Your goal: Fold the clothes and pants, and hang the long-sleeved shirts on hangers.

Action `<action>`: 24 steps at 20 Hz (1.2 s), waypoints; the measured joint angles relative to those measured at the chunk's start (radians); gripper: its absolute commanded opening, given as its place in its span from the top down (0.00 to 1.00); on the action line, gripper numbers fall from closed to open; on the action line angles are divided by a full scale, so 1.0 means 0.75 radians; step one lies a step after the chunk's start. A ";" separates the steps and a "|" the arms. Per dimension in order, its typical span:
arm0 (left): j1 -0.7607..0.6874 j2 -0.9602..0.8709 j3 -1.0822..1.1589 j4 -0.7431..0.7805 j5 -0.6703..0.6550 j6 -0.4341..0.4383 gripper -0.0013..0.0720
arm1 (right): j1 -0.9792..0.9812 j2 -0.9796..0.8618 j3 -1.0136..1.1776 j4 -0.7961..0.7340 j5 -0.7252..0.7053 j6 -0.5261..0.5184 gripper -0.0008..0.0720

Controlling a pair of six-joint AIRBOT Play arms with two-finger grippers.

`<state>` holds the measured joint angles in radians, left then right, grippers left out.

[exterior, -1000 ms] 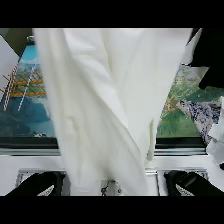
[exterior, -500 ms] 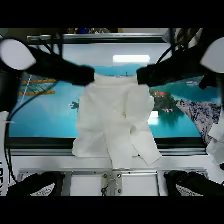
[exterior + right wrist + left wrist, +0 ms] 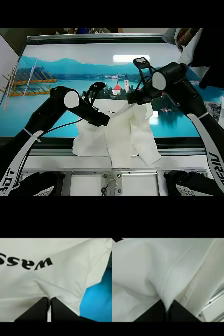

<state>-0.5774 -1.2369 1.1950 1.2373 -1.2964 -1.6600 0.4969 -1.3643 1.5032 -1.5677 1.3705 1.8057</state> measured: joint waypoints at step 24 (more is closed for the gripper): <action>0.012 0.002 -0.030 0.000 0.119 -0.022 0.96 | 0.243 0.302 -0.338 -0.066 -0.163 0.735 0.29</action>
<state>-0.5686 -1.2354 1.1728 1.2373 -1.2076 -1.6764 0.6792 -1.1381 1.2499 -1.6173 1.2484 2.3573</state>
